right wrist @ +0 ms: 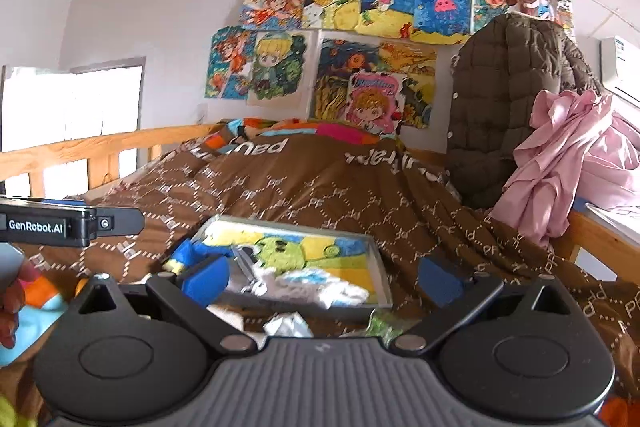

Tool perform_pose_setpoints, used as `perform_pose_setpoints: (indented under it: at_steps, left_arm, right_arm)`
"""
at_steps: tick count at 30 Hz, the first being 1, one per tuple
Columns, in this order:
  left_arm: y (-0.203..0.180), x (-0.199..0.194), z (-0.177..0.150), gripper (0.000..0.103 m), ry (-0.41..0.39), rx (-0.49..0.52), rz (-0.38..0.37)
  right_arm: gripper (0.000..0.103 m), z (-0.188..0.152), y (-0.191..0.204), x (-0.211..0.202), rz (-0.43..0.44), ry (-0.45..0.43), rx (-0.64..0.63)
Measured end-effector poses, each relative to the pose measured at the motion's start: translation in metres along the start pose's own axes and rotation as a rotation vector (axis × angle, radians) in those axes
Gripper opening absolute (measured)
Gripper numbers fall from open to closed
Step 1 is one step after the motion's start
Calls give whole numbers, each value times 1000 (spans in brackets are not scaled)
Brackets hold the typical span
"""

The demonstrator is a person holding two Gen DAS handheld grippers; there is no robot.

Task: Organize soft objects
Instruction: 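Move both grippers back from the tray over the pile of soft items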

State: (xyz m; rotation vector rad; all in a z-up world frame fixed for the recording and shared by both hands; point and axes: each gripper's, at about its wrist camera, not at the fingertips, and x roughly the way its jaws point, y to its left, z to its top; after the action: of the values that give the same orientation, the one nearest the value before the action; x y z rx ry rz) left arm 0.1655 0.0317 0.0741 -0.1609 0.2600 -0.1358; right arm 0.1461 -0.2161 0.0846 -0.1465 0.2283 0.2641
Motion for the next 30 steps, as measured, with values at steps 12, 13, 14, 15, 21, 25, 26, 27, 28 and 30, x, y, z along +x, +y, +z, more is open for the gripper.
perform_pose_setpoints:
  at_steps: [12, 13, 14, 15, 21, 25, 26, 27, 28, 30]
  left_arm:
    - [23, -38, -41, 102, 62, 32, 22]
    - [24, -38, -44, 102, 72, 36, 27]
    - [25, -37, -47, 102, 84, 37, 31]
    - [25, -37, -49, 102, 96, 37, 34]
    - [22, -33, -61, 102, 157, 79, 38]
    - [19, -27, -65, 102, 202, 111, 19]
    - [18, -25, -65, 102, 217, 109, 14]
    - [18, -23, -66, 102, 230, 107, 9]
    - [17, -21, -66, 102, 239, 108, 7]
    - [15, -18, -67, 102, 252, 120, 4]
  right_arm:
    - [103, -22, 42, -16, 147, 124, -44]
    - [103, -26, 46, -16, 155, 122, -55]
    - [103, -30, 49, -16, 165, 122, -63]
    - [103, -34, 52, -16, 174, 124, -70]
    - [103, -60, 56, -3, 222, 176, -75]
    - [103, -77, 52, 10, 243, 228, -38]
    - [103, -81, 51, 13, 249, 238, -32]
    - [103, -84, 51, 15, 255, 243, -28]
    - [103, -87, 50, 18, 262, 249, -24]
    - [103, -92, 48, 22, 270, 255, -15]
